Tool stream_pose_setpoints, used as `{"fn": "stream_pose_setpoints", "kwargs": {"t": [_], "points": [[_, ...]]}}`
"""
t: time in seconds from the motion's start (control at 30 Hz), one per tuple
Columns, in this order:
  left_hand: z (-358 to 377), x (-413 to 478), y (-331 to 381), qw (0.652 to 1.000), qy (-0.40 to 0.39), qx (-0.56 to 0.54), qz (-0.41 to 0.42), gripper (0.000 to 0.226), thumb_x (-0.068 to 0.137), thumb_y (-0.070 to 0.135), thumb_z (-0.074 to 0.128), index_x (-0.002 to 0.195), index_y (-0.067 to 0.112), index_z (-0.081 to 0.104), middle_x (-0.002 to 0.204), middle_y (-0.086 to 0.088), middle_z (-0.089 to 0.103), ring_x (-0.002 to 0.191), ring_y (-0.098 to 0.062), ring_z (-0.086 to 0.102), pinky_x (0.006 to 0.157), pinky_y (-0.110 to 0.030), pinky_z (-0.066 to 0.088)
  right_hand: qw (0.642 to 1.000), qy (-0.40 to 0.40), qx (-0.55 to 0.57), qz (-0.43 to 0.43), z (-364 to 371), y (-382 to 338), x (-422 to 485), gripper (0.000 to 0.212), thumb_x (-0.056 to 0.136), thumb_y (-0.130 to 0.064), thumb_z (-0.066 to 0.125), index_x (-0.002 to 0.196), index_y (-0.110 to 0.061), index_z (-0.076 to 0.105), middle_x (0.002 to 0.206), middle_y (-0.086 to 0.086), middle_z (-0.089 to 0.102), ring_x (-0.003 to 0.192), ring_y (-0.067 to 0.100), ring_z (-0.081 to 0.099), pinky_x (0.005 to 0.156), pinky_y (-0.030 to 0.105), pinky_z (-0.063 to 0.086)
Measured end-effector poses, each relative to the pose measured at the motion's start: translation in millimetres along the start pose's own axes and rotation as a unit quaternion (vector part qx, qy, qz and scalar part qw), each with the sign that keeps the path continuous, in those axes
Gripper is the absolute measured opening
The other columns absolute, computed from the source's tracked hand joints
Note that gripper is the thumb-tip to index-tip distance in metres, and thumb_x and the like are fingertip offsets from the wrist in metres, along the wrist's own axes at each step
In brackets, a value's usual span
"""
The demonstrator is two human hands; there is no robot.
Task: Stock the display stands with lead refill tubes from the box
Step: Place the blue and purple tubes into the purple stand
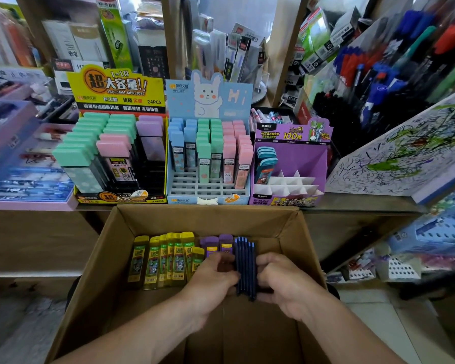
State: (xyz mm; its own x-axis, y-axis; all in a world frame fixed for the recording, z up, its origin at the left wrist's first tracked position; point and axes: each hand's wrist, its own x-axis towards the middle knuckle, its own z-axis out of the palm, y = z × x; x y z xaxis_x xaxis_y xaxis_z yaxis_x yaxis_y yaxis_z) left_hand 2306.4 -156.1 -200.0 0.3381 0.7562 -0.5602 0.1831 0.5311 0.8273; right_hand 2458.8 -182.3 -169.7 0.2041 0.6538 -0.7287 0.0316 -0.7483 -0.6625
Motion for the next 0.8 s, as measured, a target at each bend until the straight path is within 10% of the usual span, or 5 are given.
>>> {"fn": "stream_pose_setpoints", "kwargs": {"t": [0.2,0.53,0.8], "points": [[-2,0,3,0.999,0.032,0.020,0.002,0.022,0.092,0.015,0.068,0.110,0.027,0.064,0.113,0.000,0.069,0.102,-0.016,0.067,0.071,-0.022,0.055,1.000,0.016,0.019,0.000,1,-1,1,0.021,0.104,-0.004,0.050,0.112,-0.018,0.063,0.115,0.009,0.070,0.109,0.024,0.066,0.080,0.036,0.057],[-2,-3,7,0.996,0.046,-0.065,-0.027,0.019,0.093,0.015,0.069,0.110,0.017,0.061,0.108,-0.013,0.073,0.103,-0.031,0.068,0.095,-0.054,0.055,0.997,-0.010,0.070,-0.021,0,-3,-1,0.012,0.098,-0.005,0.065,0.109,-0.011,0.069,0.091,0.005,0.081,0.086,0.020,0.079,0.078,0.039,0.065],[-12,-14,23,0.982,-0.009,-0.186,-0.026,0.027,0.093,-0.003,0.062,0.118,0.007,0.057,0.102,-0.020,0.076,0.091,-0.034,0.074,0.074,-0.043,0.061,0.989,-0.024,0.131,-0.066,-4,-9,-5,0.033,0.088,0.004,0.074,0.118,-0.010,0.069,0.103,0.011,0.079,0.092,0.024,0.079,0.083,0.042,0.064]]}}
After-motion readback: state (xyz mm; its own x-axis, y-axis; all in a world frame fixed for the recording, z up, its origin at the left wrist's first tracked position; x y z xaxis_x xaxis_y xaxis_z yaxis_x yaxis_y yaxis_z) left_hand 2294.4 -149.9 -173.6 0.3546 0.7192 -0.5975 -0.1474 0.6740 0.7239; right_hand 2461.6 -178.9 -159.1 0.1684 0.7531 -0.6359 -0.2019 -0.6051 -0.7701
